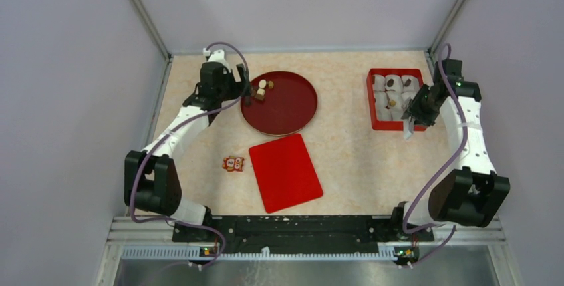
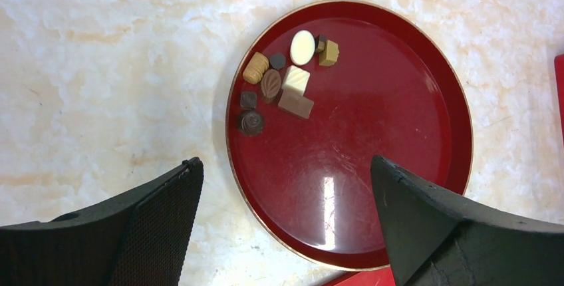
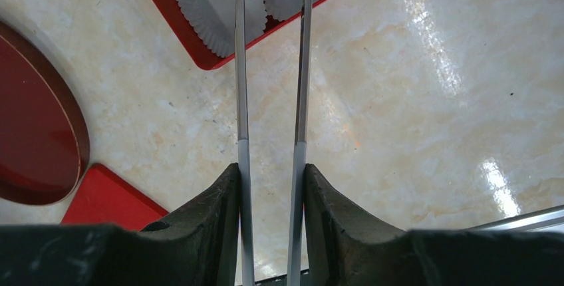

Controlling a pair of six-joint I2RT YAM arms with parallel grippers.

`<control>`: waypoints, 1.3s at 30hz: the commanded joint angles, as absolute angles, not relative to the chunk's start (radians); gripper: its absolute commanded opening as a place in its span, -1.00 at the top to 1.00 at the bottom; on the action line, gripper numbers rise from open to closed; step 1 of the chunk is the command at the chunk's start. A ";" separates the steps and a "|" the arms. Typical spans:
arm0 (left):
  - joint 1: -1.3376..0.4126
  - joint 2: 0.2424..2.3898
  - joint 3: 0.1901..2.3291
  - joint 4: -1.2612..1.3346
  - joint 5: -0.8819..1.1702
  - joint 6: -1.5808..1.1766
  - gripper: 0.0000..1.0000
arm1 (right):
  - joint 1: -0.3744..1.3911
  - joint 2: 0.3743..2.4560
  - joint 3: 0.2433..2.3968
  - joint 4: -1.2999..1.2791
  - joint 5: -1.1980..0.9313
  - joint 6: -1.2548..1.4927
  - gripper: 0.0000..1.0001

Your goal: Pack the chocolate

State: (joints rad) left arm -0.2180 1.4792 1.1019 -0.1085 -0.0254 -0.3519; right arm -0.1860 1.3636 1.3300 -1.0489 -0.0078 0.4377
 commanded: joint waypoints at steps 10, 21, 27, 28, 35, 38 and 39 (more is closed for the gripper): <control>-0.221 1.475 1.222 -0.152 -0.047 -0.246 -0.97 | -0.250 1.377 1.361 -1.049 -0.073 0.437 0.93; -0.220 1.509 1.246 -0.160 -0.073 -0.246 -0.98 | -0.314 1.361 1.331 -1.014 -0.006 0.425 0.92; -0.221 1.529 1.265 -0.170 -0.050 -0.294 -0.97 | -0.326 1.421 1.351 -1.003 -0.013 0.392 0.91; -0.221 1.528 1.267 -0.172 -0.054 -0.294 -0.97 | -0.329 1.426 1.351 -1.000 -0.017 0.386 0.89; -0.221 1.521 1.267 -0.175 -0.077 -0.279 -0.98 | -0.343 1.444 1.351 -0.991 -0.031 0.365 0.62; -0.221 1.523 1.272 -0.176 -0.073 -0.271 -0.97 | -0.343 1.449 1.345 -0.988 -0.036 0.368 0.56; -0.221 1.521 1.277 -0.179 -0.074 -0.270 -0.98 | -0.343 1.451 1.345 -0.989 -0.037 0.367 0.53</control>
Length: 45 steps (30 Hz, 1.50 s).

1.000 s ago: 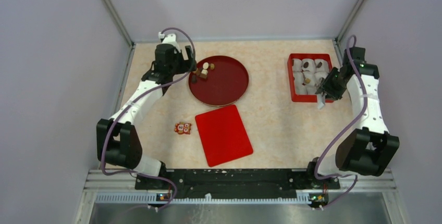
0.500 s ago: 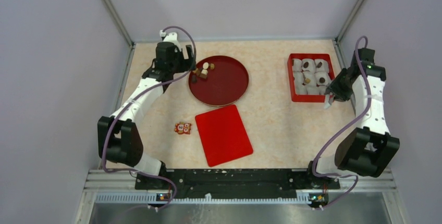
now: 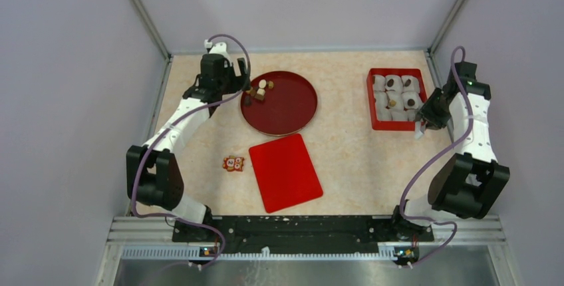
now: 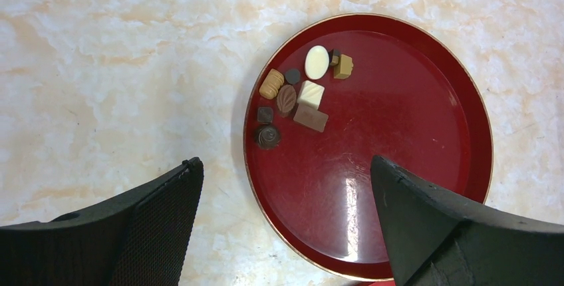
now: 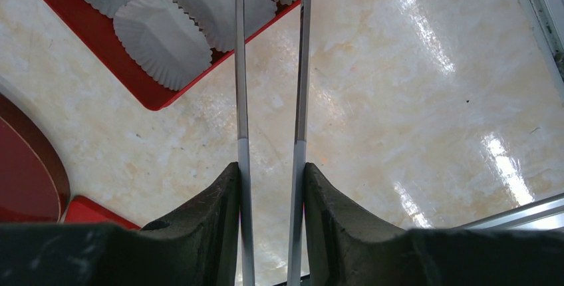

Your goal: Pack the chocolate

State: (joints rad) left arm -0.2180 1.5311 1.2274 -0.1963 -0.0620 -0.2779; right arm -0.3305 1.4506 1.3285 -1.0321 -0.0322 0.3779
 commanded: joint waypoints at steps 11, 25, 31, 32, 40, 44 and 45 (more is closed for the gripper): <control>-0.221 1.526 1.269 -0.160 -0.058 -0.268 -0.97 | -0.343 1.440 1.337 -0.985 -0.038 0.363 0.35; -0.221 1.530 1.264 -0.154 -0.059 -0.249 -0.98 | -0.344 1.440 1.328 -0.975 -0.039 0.363 0.28; -0.221 1.539 1.267 -0.164 -0.064 -0.246 -0.98 | -0.343 1.452 1.333 -0.977 -0.037 0.360 0.27; -0.221 1.539 1.269 -0.164 -0.066 -0.247 -0.97 | -0.344 1.453 1.333 -0.977 -0.038 0.359 0.27; -0.221 1.557 1.306 -0.172 -0.086 -0.240 -0.98 | -0.343 1.455 1.322 -0.971 -0.033 0.363 0.25; -0.221 1.555 1.307 -0.172 -0.084 -0.222 -0.98 | -0.344 1.453 1.318 -0.968 -0.026 0.362 0.24; -0.221 1.555 1.305 -0.171 -0.085 -0.219 -0.98 | -0.343 1.452 1.318 -0.969 -0.024 0.361 0.24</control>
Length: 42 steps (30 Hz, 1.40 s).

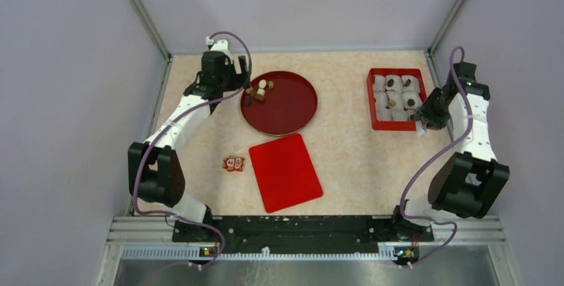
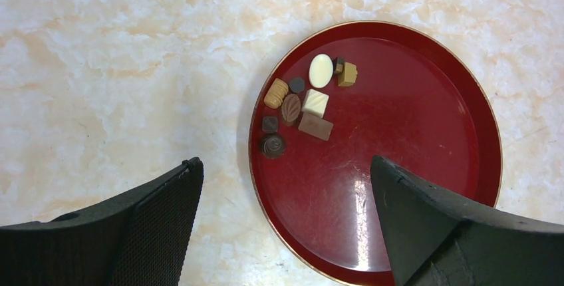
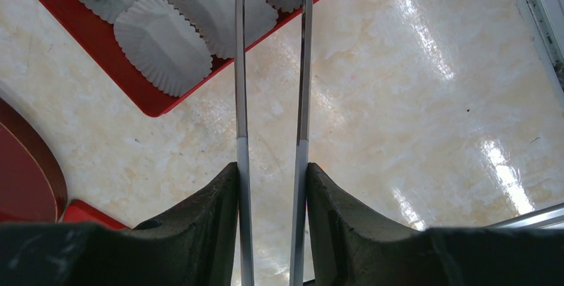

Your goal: Pack the chocolate

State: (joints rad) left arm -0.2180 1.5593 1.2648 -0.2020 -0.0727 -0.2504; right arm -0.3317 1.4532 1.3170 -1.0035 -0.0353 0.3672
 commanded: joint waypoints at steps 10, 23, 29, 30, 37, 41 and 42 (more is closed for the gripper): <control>-0.221 1.534 1.280 -0.163 -0.090 -0.215 -0.97 | -0.343 1.444 1.335 -0.961 -0.017 0.360 0.23; -0.221 1.521 1.269 -0.151 -0.108 -0.212 -0.97 | -0.343 1.455 1.457 -0.979 -0.010 0.357 0.23; -0.221 1.531 1.263 -0.144 -0.078 -0.229 -0.98 | -0.343 1.467 1.521 -0.986 -0.038 0.349 0.33; -0.221 1.532 1.261 -0.144 -0.078 -0.232 -0.98 | -0.343 1.469 1.531 -0.984 -0.059 0.347 0.43; -0.221 1.516 1.244 -0.124 -0.095 -0.242 -0.98 | -0.324 1.455 1.600 -0.976 -0.195 0.344 0.88; -0.221 1.508 1.240 -0.135 -0.105 -0.236 -0.97 | -0.184 1.514 1.720 -0.992 -0.178 0.321 0.86; -0.221 1.507 1.242 -0.141 -0.117 -0.246 -0.97 | -0.134 1.538 1.752 -0.989 -0.175 0.316 0.86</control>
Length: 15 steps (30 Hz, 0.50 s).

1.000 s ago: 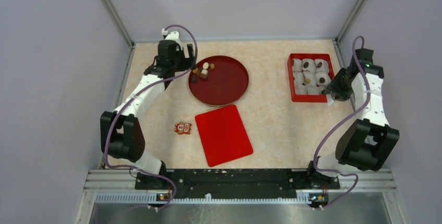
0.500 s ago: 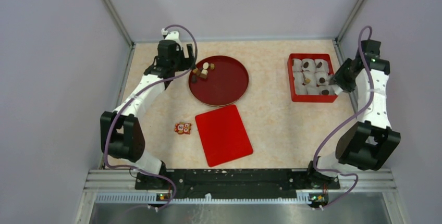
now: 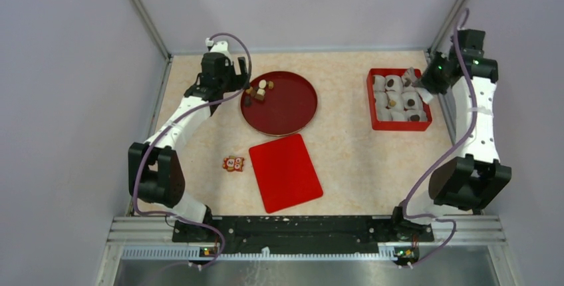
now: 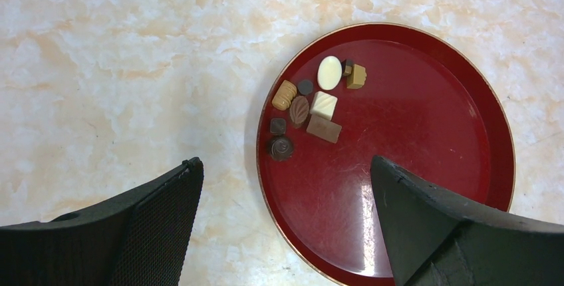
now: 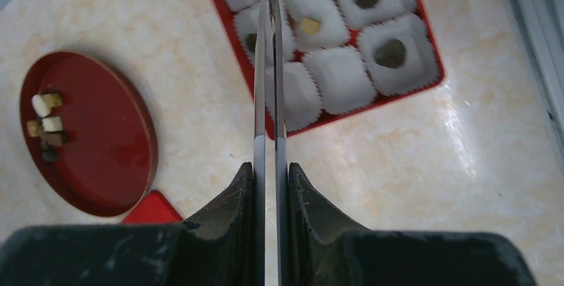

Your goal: Pack the chocolate

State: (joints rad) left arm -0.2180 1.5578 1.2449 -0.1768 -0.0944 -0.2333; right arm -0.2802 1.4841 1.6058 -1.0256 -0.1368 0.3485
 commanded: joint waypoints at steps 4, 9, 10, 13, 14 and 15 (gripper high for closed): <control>-0.221 1.500 1.259 -0.154 -0.143 -0.275 -0.98 | 0.086 1.640 1.835 -0.946 -0.169 0.296 0.85; -0.221 1.505 1.322 -0.167 -0.121 -0.286 -0.97 | 0.238 1.716 1.779 -0.781 -0.070 0.302 0.85; -0.221 1.509 1.336 -0.175 -0.109 -0.280 -0.97 | 0.251 1.722 1.744 -0.733 -0.047 0.314 0.85; -0.221 1.528 1.380 -0.225 -0.094 -0.295 -0.97 | 0.267 1.725 1.627 -0.587 -0.006 0.361 0.85; -0.221 1.536 1.398 -0.249 -0.093 -0.302 -0.98 | 0.272 1.732 1.600 -0.558 -0.003 0.373 0.85; -0.221 1.546 1.416 -0.272 -0.094 -0.312 -0.97 | 0.278 1.741 1.582 -0.536 -0.003 0.386 0.85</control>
State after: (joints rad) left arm -0.2180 1.5459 1.3251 -0.2230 -0.1116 -0.2752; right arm 0.2783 1.7363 1.6455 -0.7376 -0.0780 0.3286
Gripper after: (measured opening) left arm 0.987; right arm 0.168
